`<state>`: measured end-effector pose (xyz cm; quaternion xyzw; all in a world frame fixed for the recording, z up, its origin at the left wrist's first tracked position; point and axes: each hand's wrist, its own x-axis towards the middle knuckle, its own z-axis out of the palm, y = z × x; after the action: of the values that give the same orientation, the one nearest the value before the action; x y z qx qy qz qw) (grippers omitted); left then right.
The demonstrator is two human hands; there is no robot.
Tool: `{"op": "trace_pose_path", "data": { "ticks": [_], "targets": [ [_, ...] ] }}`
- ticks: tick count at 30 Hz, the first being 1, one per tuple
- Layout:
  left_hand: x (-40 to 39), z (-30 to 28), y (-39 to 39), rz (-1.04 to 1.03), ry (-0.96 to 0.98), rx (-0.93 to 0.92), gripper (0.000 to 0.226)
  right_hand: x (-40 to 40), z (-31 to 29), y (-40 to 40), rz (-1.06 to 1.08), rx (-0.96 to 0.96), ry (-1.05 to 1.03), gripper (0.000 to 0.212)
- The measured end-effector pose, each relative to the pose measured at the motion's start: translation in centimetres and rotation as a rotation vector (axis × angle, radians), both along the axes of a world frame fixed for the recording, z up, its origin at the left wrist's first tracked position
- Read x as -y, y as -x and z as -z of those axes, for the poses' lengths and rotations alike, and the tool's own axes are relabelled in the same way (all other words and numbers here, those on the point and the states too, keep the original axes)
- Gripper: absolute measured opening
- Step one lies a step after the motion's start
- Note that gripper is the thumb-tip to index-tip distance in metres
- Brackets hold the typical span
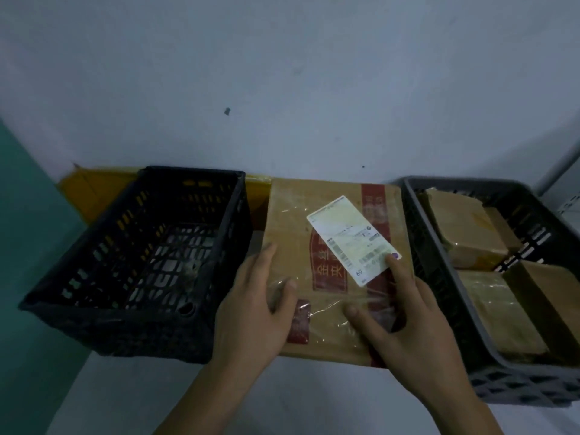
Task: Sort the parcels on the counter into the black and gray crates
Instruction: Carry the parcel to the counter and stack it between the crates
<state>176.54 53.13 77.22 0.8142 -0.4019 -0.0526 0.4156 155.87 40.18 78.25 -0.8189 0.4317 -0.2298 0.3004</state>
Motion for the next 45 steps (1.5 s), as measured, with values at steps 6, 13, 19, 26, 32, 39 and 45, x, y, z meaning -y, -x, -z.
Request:
{"op": "trace_pose_path", "data": {
  "ticks": [6,13,19,26,32,39,45],
  "targets": [
    [-0.5,-3.5,-4.6,-0.082,0.040,0.094,0.070,1.4,-2.9,-5.5,-0.110,0.080,0.049,0.108],
    [-4.4,-6.7,-13.2,-0.157,-0.008,0.142,0.080,-0.2,-4.1,-15.5,-0.380,0.151,0.035,0.117],
    [-8.0,-7.7,-23.4,-0.234,-0.016,0.172,0.082,-2.9,-4.8,-25.2,-0.560,0.032,-0.036,0.145],
    [-9.2,-5.3,-32.6,-0.082,-0.156,0.108,0.113,-4.3,-2.4,-33.9,-0.595,-0.196,-0.003,0.155],
    [-9.2,0.4,-37.3,0.202,-0.593,-0.004,0.153,-4.7,1.7,-37.1,-0.525,-0.320,-0.060,0.147],
    [-7.1,5.4,-39.8,0.284,-0.748,0.132,0.141,-5.1,5.6,-40.2,-0.433,-0.435,-0.148,0.142],
    [-6.1,9.2,-40.6,0.306,-0.856,0.100,0.137,-4.8,8.6,-42.3,-0.402,-0.570,-0.223,0.143]
  ]
}}
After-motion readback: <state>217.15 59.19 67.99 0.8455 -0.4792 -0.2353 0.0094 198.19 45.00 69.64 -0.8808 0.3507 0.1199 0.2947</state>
